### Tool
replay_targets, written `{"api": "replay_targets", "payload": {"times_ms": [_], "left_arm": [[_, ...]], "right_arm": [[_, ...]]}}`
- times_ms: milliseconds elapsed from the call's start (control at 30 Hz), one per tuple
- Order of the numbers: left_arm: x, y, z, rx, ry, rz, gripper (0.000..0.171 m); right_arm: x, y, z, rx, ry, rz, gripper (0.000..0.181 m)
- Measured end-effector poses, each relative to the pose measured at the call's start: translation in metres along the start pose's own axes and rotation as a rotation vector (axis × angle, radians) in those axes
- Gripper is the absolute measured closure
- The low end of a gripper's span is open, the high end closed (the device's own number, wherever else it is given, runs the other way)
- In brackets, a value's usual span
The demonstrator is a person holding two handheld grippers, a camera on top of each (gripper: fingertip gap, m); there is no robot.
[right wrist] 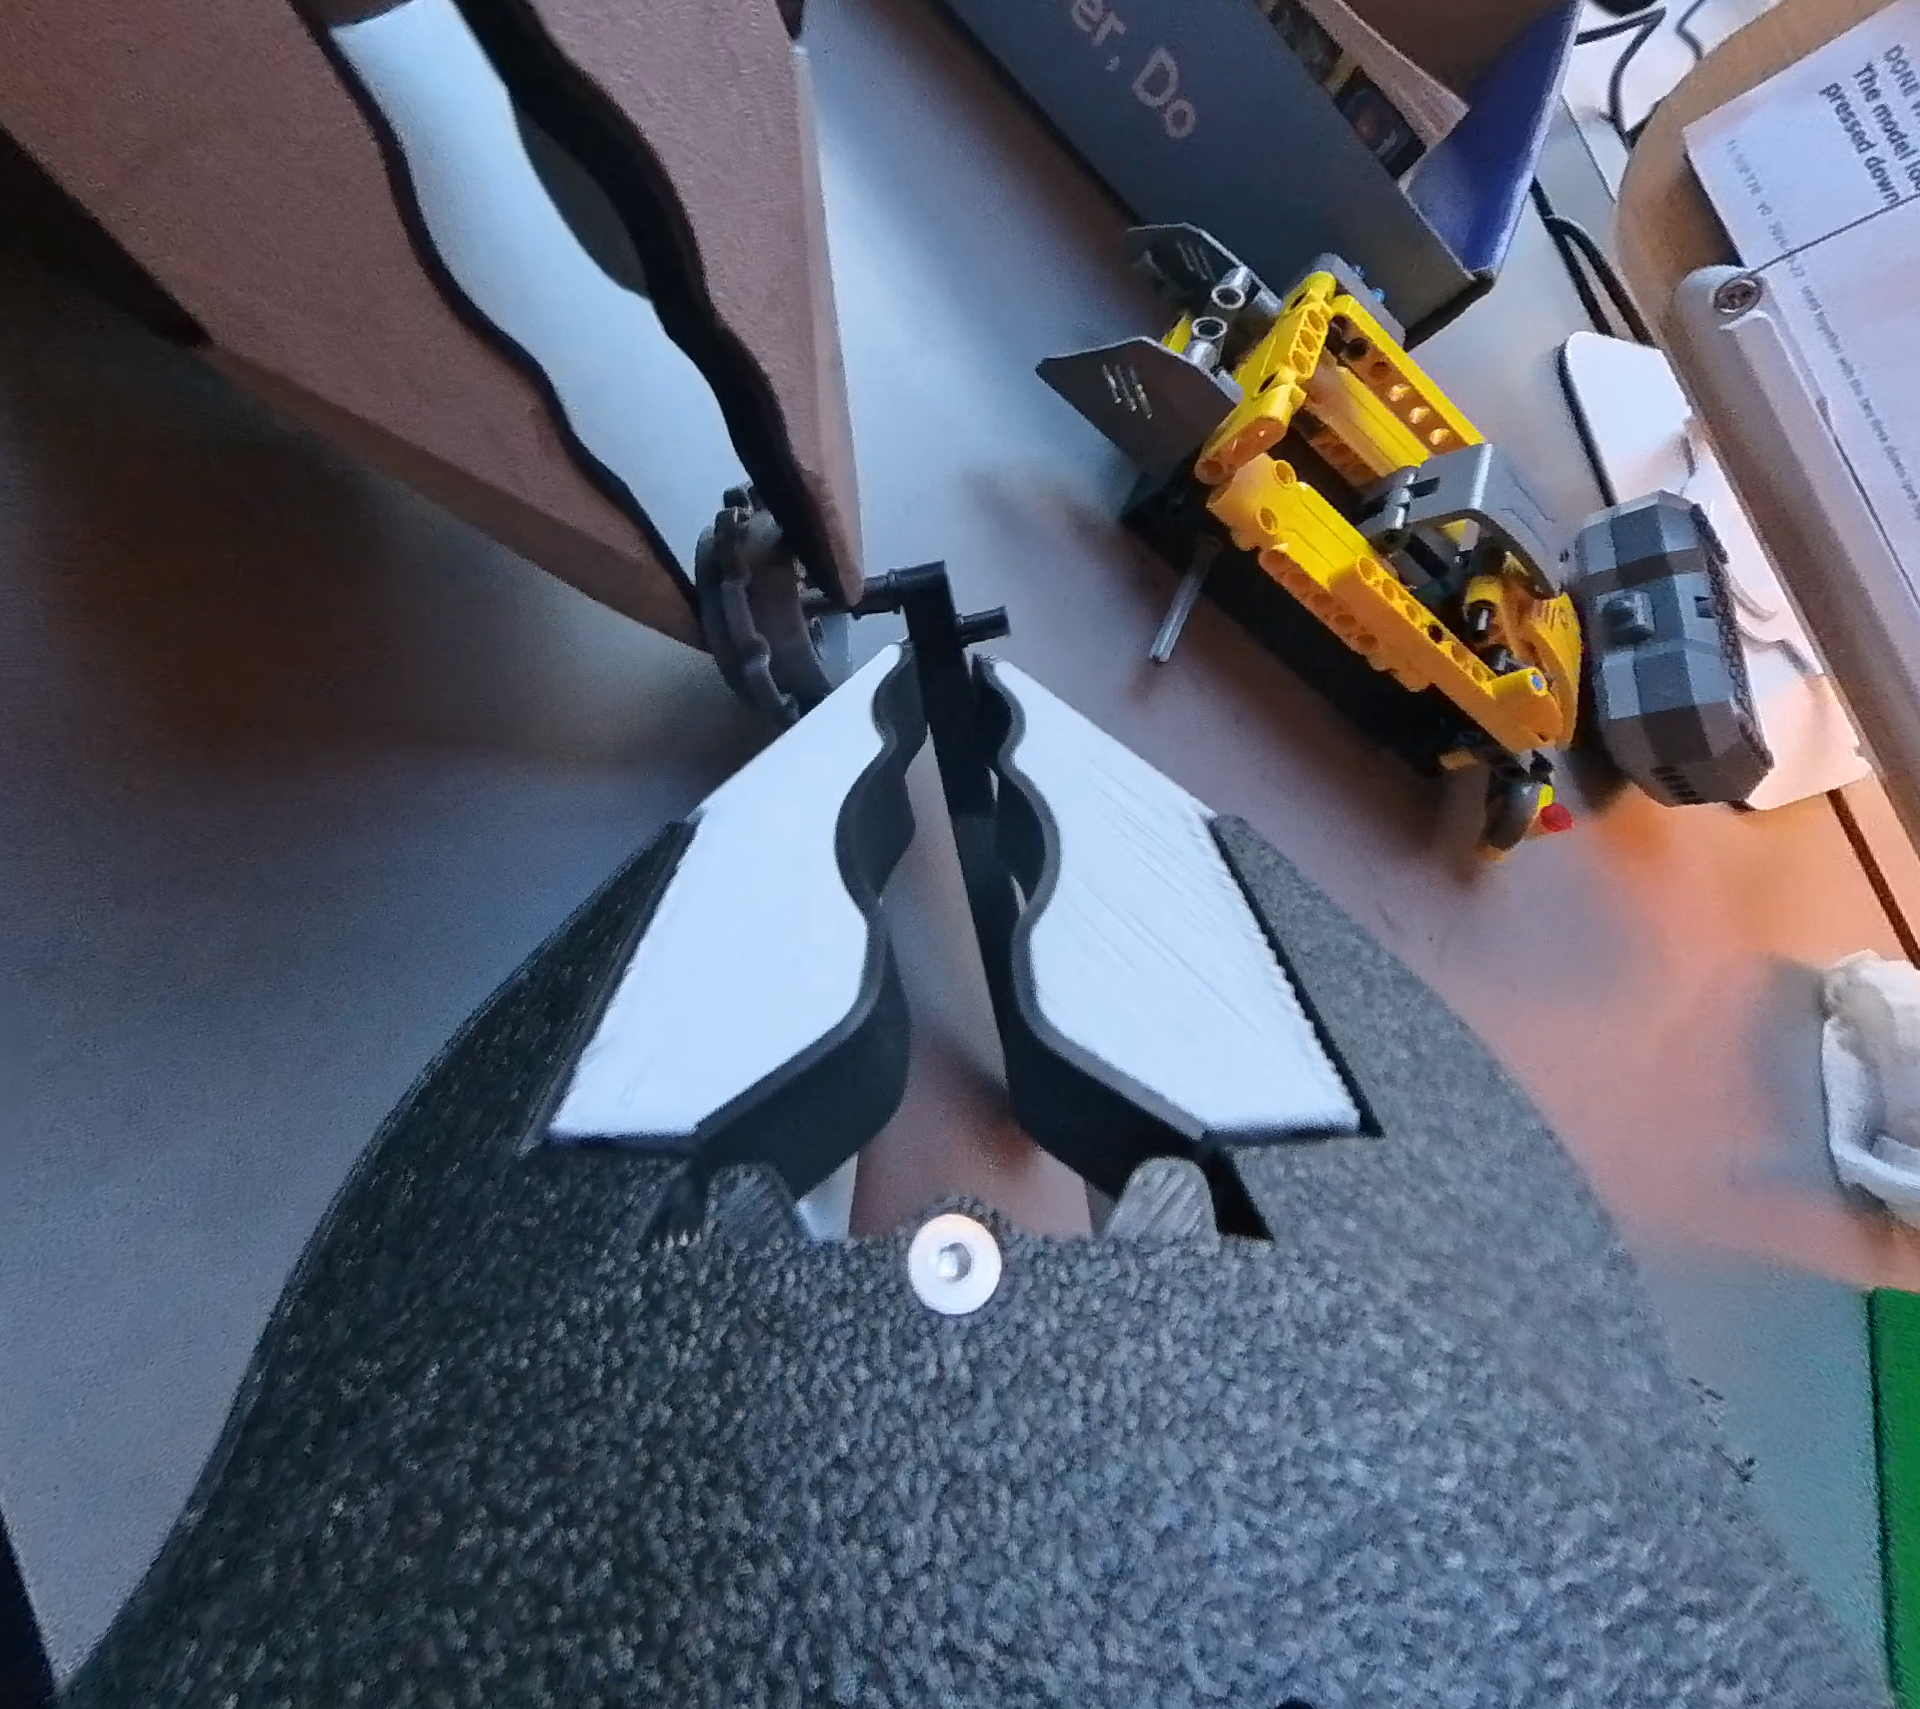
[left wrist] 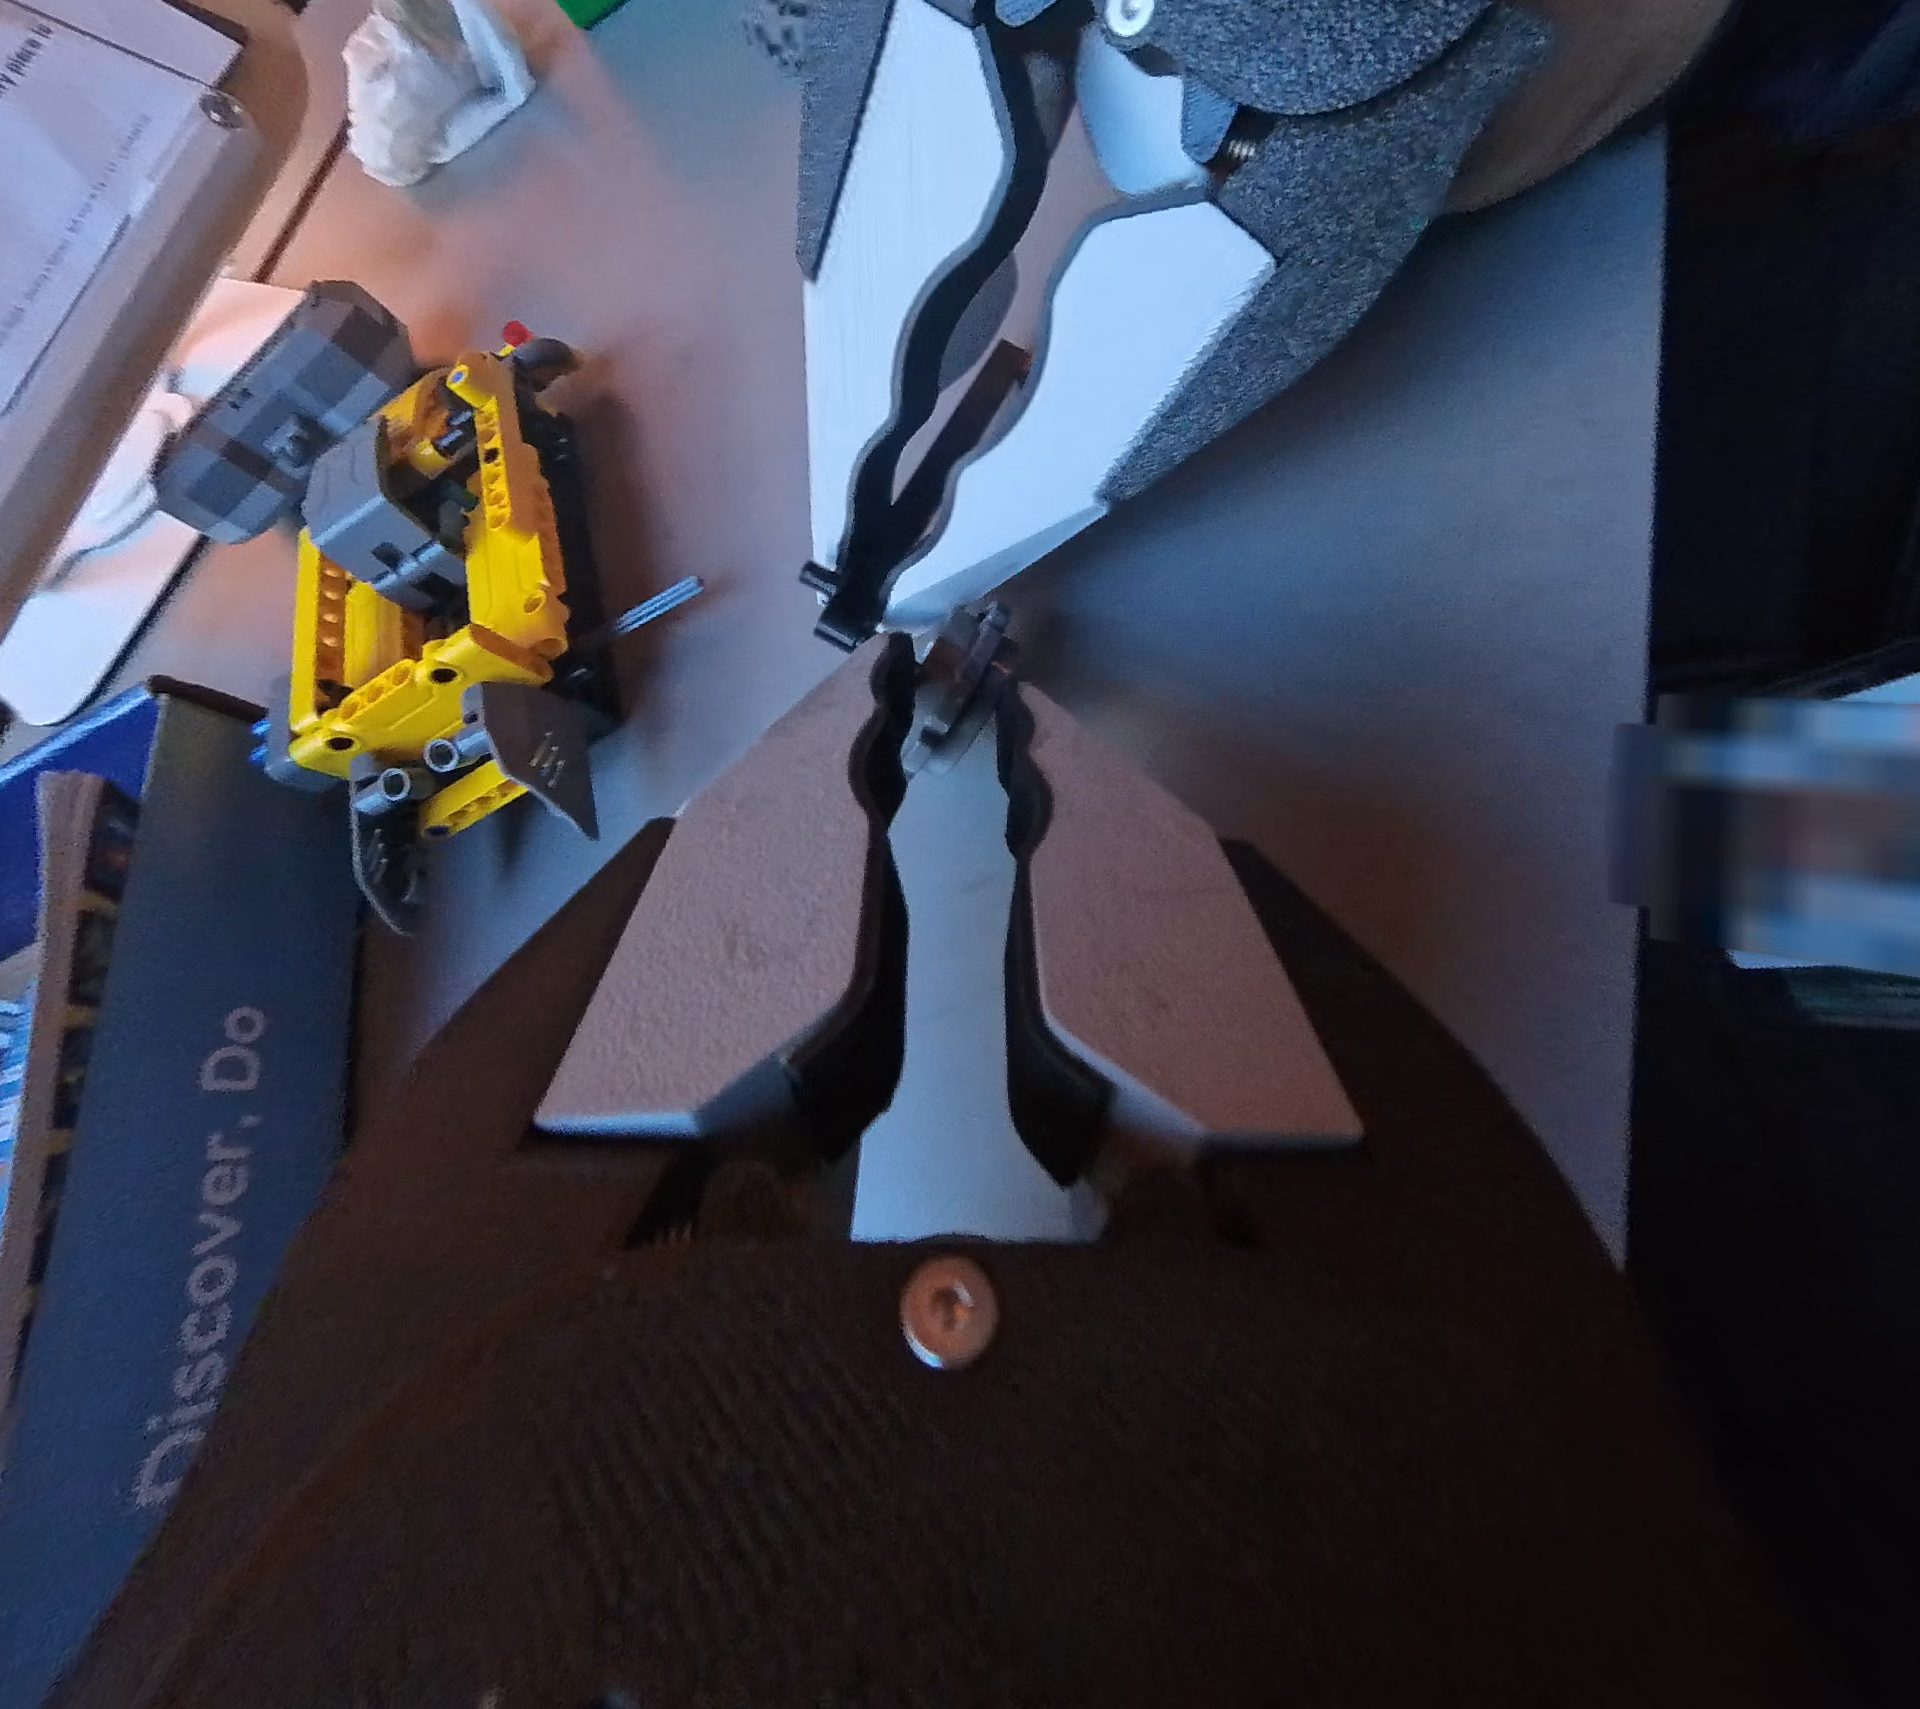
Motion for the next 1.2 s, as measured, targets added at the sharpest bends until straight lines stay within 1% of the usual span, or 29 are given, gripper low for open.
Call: {"api": "replay_targets", "payload": {"times_ms": [33, 67, 133, 167, 200, 267, 367, 400, 433, 467, 500, 533, 567, 600, 633, 700, 733, 767, 800, 900, 967, 1000, 1067, 1133, 1200], "left_arm": [[0.0, 0.0, -0.001, 0.022, -0.029, 0.009, 0.157], [0.001, -0.002, -0.003, 0.085, -0.086, 0.033, 0.157], [0.008, -0.005, -0.014, 0.314, -0.242, 0.163, 0.157], [0.01, -0.005, -0.015, 0.357, -0.282, 0.191, 0.158], [0.008, -0.006, -0.013, 0.329, -0.282, 0.158, 0.157], [-0.001, -0.008, -0.005, 0.153, -0.234, 0.022, 0.156], [-0.011, -0.003, 0.011, -0.246, -0.027, -0.18, 0.15], [-0.014, 0.001, 0.018, -0.344, 0.043, -0.219, 0.147], [-0.017, 0.004, 0.024, -0.424, 0.121, -0.257, 0.138], [-0.02, 0.006, 0.03, -0.511, 0.189, -0.306, 0.121], [-0.024, 0.008, 0.036, -0.603, 0.249, -0.361, 0.112], [-0.026, 0.009, 0.04, -0.687, 0.306, -0.424, 0.109], [-0.028, 0.01, 0.045, -0.76, 0.334, -0.475, 0.113], [-0.029, 0.011, 0.049, -0.793, 0.339, -0.499, 0.117], [-0.026, 0.012, 0.048, -0.788, 0.332, -0.479, 0.121], [-0.015, 0.012, 0.04, -0.736, 0.325, -0.335, 0.125], [-0.008, 0.011, 0.035, -0.695, 0.323, -0.263, 0.126], [-0.002, 0.009, 0.031, -0.664, 0.316, -0.221, 0.13], [0.001, 0.005, 0.028, -0.638, 0.312, -0.204, 0.139], [0.008, 0.002, 0.024, -0.559, 0.296, -0.139, 0.152], [0.014, 0.005, 0.022, -0.572, 0.296, -0.067, 0.152], [0.015, 0.006, 0.023, -0.584, 0.299, -0.06, 0.152], [0.012, 0.004, 0.024, -0.591, 0.264, -0.099, 0.153], [0.011, 0.001, 0.023, -0.547, 0.176, -0.11, 0.153], [0.011, -0.004, 0.021, -0.478, 0.085, -0.113, 0.153]], "right_arm": [[0.001, 0.0, -0.001, 0.02, -0.002, 0.002, 0.175], [0.001, -0.001, -0.003, 0.046, -0.002, -0.001, 0.175], [0.002, -0.002, -0.007, 0.109, -0.009, 0.001, 0.173], [0.003, -0.002, -0.008, 0.12, -0.005, 0.005, 0.173], [0.001, -0.003, -0.009, 0.128, 0.005, -0.004, 0.173], [-0.003, -0.006, -0.012, 0.151, 0.013, -0.05, 0.174], [-0.008, -0.006, -0.009, 0.089, 0.042, -0.078, 0.177], [-0.01, -0.006, -0.008, 0.073, 0.066, -0.092, 0.177], [-0.013, -0.007, -0.01, 0.056, 0.106, -0.112, 0.177], [-0.015, -0.006, -0.012, 0.037, 0.14, -0.122, 0.177], [-0.015, -0.007, -0.011, 0.015, 0.154, -0.125, 0.177], [-0.015, -0.007, -0.009, -0.017, 0.17, -0.125, 0.177], [-0.016, -0.009, -0.005, -0.071, 0.196, -0.129, 0.177], [-0.016, -0.01, -0.001, -0.137, 0.225, -0.135, 0.177], [-0.016, -0.01, 0.004, -0.202, 0.253, -0.138, 0.177], [-0.018, -0.011, 0.011, -0.295, 0.293, -0.146, 0.177], [-0.019, -0.011, 0.013, -0.311, 0.307, -0.154, 0.177], [-0.019, -0.011, 0.013, -0.312, 0.303, -0.152, 0.177], [-0.019, -0.01, 0.014, -0.308, 0.287, -0.142, 0.177], [-0.015, -0.007, 0.017, -0.335, 0.27, -0.101, 0.177], [-0.01, -0.003, 0.02, -0.37, 0.245, -0.052, 0.177], [-0.008, -0.002, 0.02, -0.362, 0.237, -0.037, 0.177], [-0.008, -0.005, 0.013, -0.284, 0.221, -0.039, 0.177], [-0.007, -0.006, 0.007, -0.201, 0.213, -0.037, 0.176], [-0.006, -0.005, -0.001, -0.076, 0.171, -0.042, 0.175]]}}
Point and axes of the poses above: each gripper's, where its closed fingertips meet, x out along the fingers, y out of its underside, z = x × y across the jaws, the point moved 9 cm from there along -x, back along the fingers, and after that the axes turned 9 degrees about y, right-handed, at the moved point
